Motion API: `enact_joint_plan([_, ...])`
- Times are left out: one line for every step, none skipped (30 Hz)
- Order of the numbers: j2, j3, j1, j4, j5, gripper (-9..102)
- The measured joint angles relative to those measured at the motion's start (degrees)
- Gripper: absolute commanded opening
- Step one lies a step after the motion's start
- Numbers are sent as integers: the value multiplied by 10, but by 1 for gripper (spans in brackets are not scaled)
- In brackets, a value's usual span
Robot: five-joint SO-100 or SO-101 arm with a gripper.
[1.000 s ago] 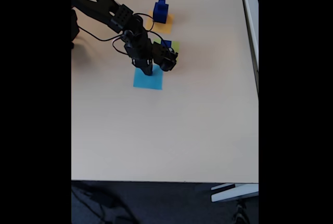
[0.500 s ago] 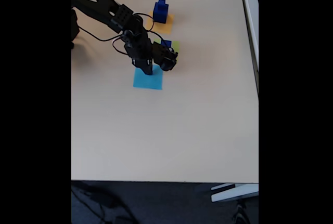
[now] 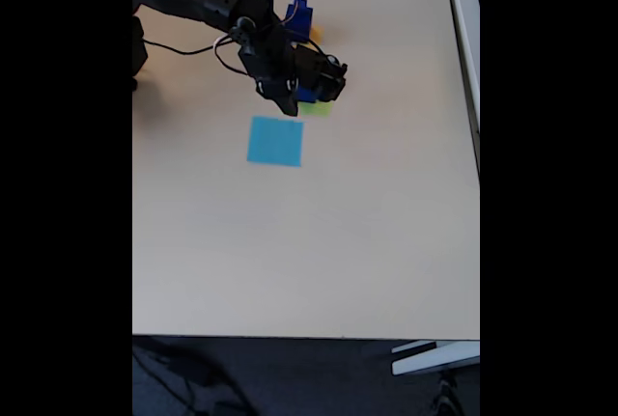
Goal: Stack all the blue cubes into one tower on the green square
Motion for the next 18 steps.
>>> enact_joint_plan([1, -20, -8, 20, 9, 4])
enact_joint_plan([1, -43, -16, 41, 22, 4])
enact_joint_plan([1, -64, -26, 61, 33, 4])
enact_joint_plan([1, -85, -37, 79, 43, 4])
enact_joint_plan([1, -104, -47, 92, 54, 4])
enact_joint_plan([3, -116, -59, 101, 67, 4])
enact_joint_plan([3, -127, -70, 108, 79, 4])
enact_joint_plan([3, -134, -82, 116, 92, 4])
enact_joint_plan([3, -142, -93, 126, 108, 4])
enact_joint_plan([3, -152, -104, 135, 120, 4])
enact_joint_plan([3, -163, -113, 144, 132, 4])
enact_joint_plan([3, -176, -123, 153, 146, 4])
enact_joint_plan([3, -186, -132, 158, 156, 4])
enact_joint_plan([3, -196, -141, 165, 169, 4])
enact_joint_plan([3, -207, -149, 171, 181, 4])
enact_joint_plan([3, -211, -159, 177, 192, 4])
enact_joint_plan([3, -214, -170, 180, 204, 4])
enact_joint_plan([3, -216, -179, 184, 216, 4])
